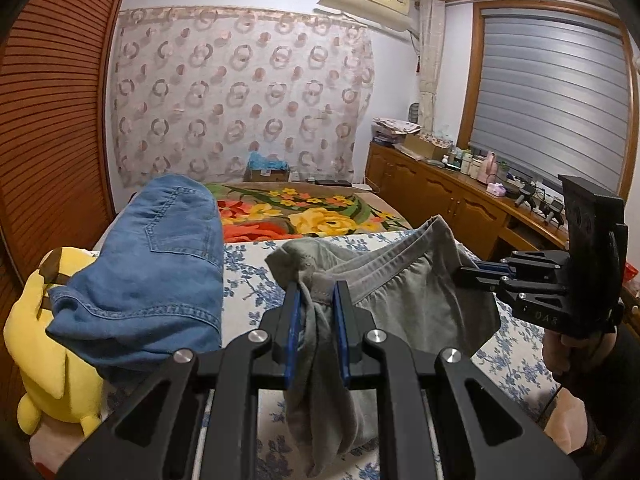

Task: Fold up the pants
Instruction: 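Lift the folded grey-green pants by the waistband with the left gripper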

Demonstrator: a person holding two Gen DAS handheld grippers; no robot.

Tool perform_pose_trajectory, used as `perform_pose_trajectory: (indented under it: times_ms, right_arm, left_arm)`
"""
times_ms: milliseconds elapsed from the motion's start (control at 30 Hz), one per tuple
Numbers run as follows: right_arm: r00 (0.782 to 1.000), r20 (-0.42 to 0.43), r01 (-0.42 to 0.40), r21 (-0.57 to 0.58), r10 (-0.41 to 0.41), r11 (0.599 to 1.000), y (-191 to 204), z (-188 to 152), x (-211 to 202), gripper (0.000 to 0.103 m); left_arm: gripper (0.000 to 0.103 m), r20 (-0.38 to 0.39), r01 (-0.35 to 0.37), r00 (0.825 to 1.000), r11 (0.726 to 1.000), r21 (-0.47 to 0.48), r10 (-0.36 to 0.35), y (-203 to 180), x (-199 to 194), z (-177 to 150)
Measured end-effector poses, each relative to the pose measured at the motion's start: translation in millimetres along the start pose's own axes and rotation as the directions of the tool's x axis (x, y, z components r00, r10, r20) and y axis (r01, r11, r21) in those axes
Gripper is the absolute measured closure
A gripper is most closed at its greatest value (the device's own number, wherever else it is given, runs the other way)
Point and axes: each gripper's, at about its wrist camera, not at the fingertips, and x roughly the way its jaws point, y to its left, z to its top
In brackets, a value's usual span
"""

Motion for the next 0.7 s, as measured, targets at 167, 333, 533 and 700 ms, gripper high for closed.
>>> perform_pose_trajectory:
  times_ms: [167, 333, 533, 700]
  right_arm:
    - [1.0, -0.004, -0.014, -0.03, 0.014, 0.999, -3, 14, 15, 0.096]
    - [1.0, -0.001, -0.019, -0.06, 0.019, 0.998, -5, 32, 27, 0.096]
    - [0.999, 0.024, -0.018, -0.114, 0.021, 0.993, -5, 63, 40, 0.096]
    - [0.998, 0.049, -0.026, -0.14, 0.033, 0.99, -1, 89, 53, 0.096]
  left_arm:
    - [0.089, 0.004, -0.018, 1.0, 1.0, -0.007, 0.018, 9, 5, 5]
    - [0.089, 0.025, -0.038, 0.999, 0.999, -0.015, 0.039, 22, 6, 19]
    - [0.089, 0.054, -0.082, 0.995, 0.997, -0.01, 0.082, 36, 3, 37]
    - [0.089, 0.079, -0.127, 0.989, 0.992, -0.012, 0.127, 50, 1, 49]
